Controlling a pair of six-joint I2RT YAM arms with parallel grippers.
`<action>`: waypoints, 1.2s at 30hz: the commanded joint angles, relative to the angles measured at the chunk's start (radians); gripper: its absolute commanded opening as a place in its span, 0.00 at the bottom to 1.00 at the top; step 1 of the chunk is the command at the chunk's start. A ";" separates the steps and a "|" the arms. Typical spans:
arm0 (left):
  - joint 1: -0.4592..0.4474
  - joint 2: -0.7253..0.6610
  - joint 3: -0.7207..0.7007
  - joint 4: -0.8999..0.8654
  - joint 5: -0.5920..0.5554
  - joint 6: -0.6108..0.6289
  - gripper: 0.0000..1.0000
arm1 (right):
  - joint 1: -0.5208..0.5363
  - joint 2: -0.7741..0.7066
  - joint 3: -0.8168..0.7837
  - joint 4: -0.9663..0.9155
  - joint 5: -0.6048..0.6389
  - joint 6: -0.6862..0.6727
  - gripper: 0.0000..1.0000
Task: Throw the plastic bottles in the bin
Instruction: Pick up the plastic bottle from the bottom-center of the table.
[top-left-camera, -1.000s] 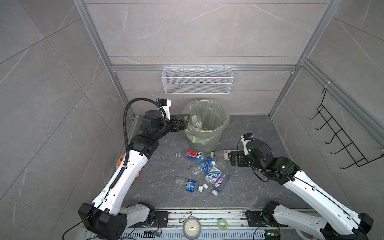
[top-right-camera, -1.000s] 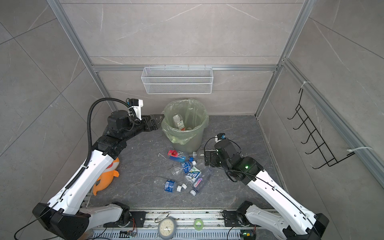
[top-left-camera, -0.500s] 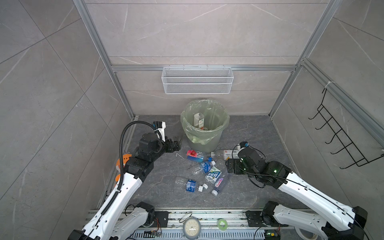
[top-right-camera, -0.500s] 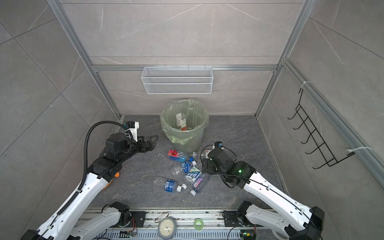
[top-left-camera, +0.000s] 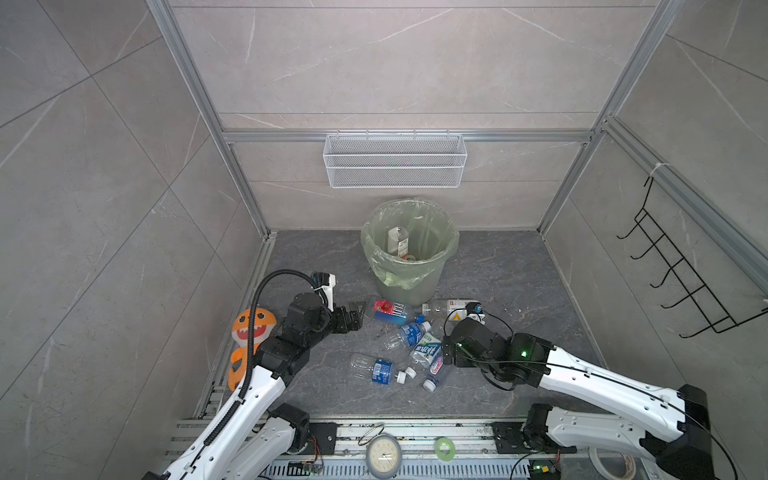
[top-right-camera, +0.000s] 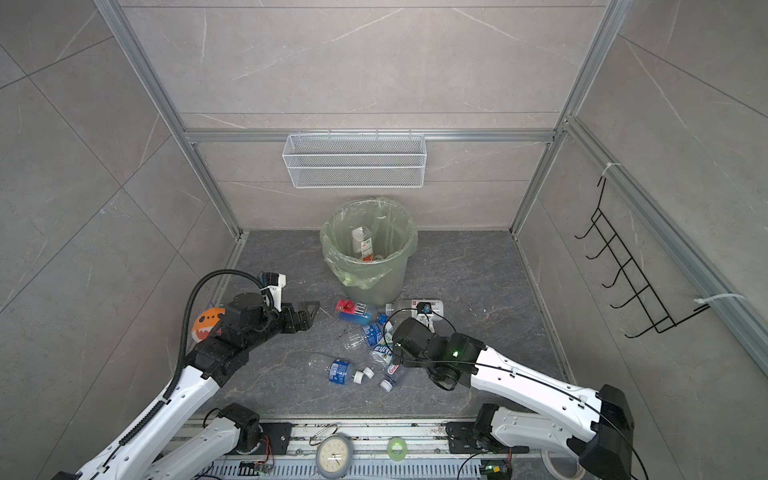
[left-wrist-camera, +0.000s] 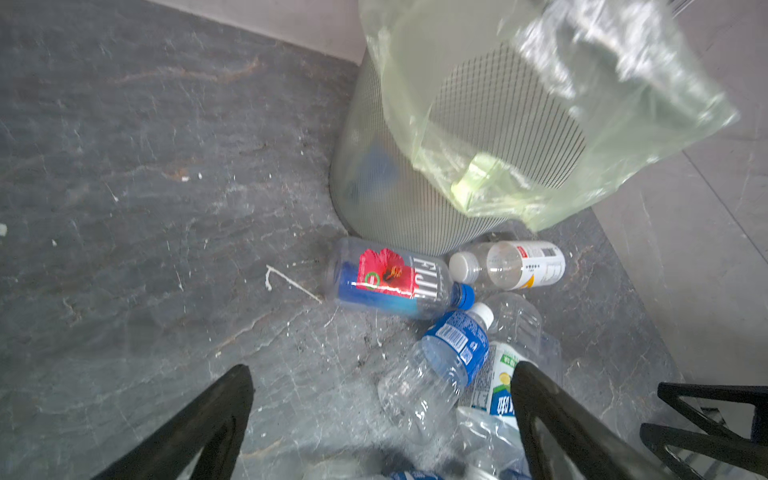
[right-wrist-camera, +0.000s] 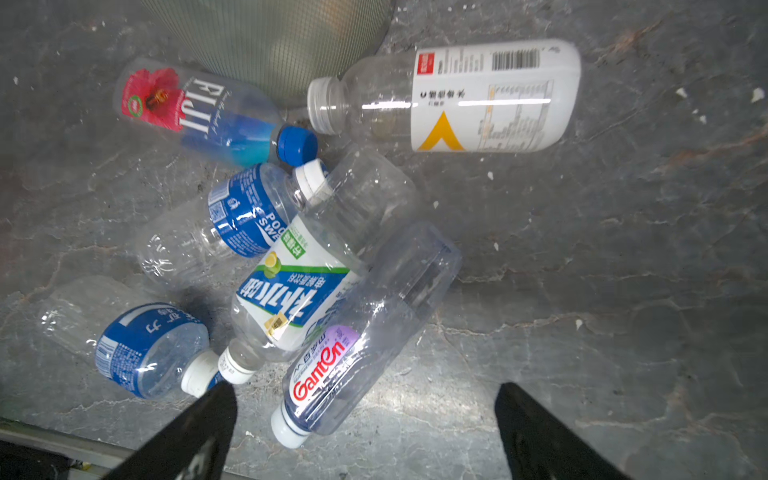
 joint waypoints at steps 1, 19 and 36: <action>-0.018 -0.021 -0.033 0.003 -0.023 -0.038 0.99 | 0.024 0.019 -0.045 0.012 0.017 0.089 0.99; -0.066 0.010 -0.094 0.003 -0.015 -0.062 0.98 | 0.048 0.183 -0.123 0.174 -0.057 0.172 0.99; -0.086 0.074 -0.099 0.042 -0.017 -0.068 0.99 | -0.061 0.187 -0.203 0.162 -0.063 0.108 0.91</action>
